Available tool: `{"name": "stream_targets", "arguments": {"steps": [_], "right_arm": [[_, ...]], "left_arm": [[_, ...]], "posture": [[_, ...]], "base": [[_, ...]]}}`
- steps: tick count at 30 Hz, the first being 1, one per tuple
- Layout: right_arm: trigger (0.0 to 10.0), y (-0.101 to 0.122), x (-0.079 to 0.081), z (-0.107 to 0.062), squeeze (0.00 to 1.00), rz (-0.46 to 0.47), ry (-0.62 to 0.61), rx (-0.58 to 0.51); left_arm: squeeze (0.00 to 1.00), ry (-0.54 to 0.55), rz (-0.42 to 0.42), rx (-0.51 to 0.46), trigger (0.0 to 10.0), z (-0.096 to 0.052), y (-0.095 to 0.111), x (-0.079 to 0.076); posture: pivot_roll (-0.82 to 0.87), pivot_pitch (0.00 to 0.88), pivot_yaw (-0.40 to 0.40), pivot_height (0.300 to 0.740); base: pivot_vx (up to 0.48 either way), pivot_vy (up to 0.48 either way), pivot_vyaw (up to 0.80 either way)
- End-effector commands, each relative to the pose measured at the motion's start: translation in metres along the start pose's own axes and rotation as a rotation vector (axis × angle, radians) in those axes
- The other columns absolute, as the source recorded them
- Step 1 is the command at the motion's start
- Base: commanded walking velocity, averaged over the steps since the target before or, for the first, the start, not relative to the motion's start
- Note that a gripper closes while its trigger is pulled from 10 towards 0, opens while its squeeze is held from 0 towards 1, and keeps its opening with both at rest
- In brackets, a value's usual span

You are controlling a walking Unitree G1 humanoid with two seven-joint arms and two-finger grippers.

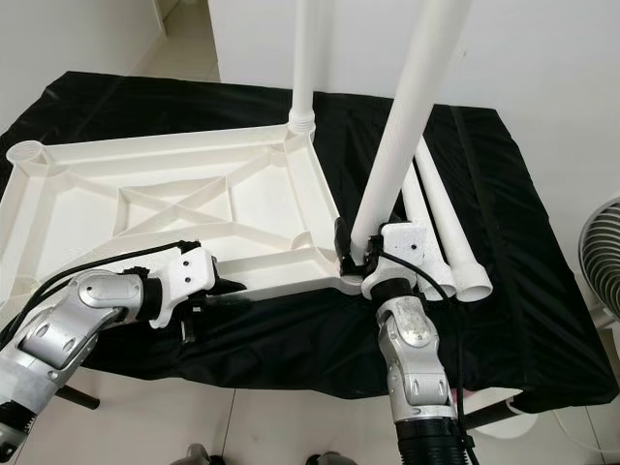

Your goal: Building children table

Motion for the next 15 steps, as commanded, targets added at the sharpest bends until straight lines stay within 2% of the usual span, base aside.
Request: {"name": "stream_targets", "arguments": {"steps": [1,2,7,11,15], "right_arm": [[10.0,-0.003,0.0,0.0,0.0,0.009,0.014,0.012],[10.0,-0.003,0.001,0.0,0.0,0.011,0.022,0.012],[10.0,-0.002,0.003,0.0,0.0,0.011,0.031,0.013],[10.0,-0.003,0.004,-0.001,0.0,0.014,0.04,0.015],[10.0,-0.003,0.004,-0.001,0.0,0.014,0.047,0.016]], "left_arm": [[1.0,-0.031,0.001,0.001,10.0,0.003,0.002,-0.007],[0.0,-0.009,0.004,-0.011,10.0,0.004,0.005,-0.006],[0.0,0.03,-0.014,-0.056,10.0,0.006,0.015,-0.002],[0.0,0.126,-0.059,-0.149,10.0,0.009,0.036,0.004],[0.0,0.173,-0.082,-0.195,10.0,0.01,0.044,0.008]], "posture": [[0.11,0.067,-0.04,0.74],[0.11,0.066,-0.042,0.74],[0.11,0.067,-0.042,0.74],[0.11,0.078,-0.05,0.74],[0.11,0.084,-0.054,0.74]], "base": [[0.0,0.0,0.0],[0.0,0.0,0.0],[0.0,0.0,0.0],[0.0,0.0,0.0],[0.0,0.0,0.0]]}}
Point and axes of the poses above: a point about 5 cm out from each wrist's last joint towards the gripper, its own z axis pointing out of the wrist towards the gripper, its own y axis along the axis of the wrist's last joint, x = y × z, the point moved 4 cm from there along z, pointing out of the wrist towards the gripper, and after that the axes turned 7 degrees about -z, right-handed, at the moved point
